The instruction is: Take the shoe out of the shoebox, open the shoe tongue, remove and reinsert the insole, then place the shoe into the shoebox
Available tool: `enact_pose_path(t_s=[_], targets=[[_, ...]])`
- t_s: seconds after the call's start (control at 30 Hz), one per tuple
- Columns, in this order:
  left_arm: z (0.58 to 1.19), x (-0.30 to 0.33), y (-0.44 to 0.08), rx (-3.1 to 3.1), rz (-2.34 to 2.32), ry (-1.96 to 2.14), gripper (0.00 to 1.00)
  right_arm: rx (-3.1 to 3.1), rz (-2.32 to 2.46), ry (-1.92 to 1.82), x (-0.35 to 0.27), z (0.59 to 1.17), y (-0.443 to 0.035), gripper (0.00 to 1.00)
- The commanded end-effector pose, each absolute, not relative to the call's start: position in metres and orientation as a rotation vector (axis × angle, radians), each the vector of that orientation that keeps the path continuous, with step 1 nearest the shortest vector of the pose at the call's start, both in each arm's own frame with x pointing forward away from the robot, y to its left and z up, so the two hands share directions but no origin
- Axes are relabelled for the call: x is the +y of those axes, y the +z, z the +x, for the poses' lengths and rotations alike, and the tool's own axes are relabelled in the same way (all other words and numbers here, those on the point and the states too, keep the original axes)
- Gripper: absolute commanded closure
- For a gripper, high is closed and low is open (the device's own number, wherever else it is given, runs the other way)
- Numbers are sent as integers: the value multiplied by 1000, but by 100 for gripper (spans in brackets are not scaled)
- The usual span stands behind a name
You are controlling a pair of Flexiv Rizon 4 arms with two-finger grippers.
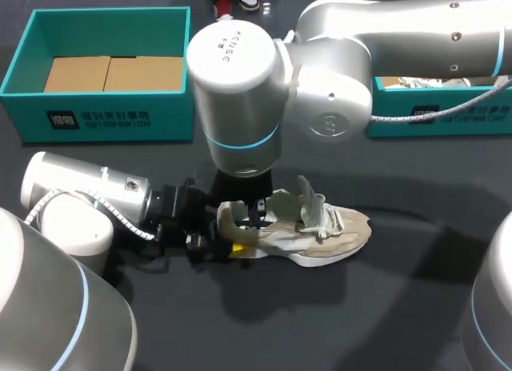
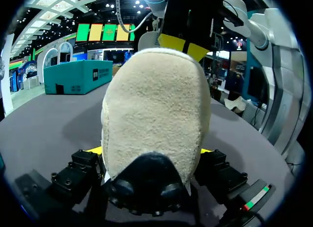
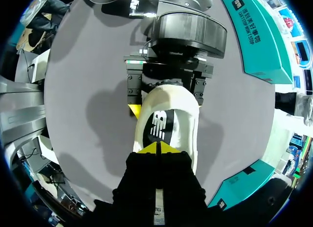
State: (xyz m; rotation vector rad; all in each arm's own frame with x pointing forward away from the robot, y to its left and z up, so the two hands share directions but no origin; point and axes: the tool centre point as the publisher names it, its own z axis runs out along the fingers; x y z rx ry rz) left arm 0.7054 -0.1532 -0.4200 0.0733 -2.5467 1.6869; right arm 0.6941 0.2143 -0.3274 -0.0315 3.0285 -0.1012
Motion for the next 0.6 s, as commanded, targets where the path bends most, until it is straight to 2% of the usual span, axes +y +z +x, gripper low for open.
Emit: enact_pose_path(t_s=[0.03, 0.6], targets=[[707, -153, -422, -2550, 73, 1682, 100, 3038, -35, -118, 214, 699, -337, 100], [707, -153, -422, -2550, 73, 1682, 100, 3074, -8, -75, 208, 711, -383, 100]])
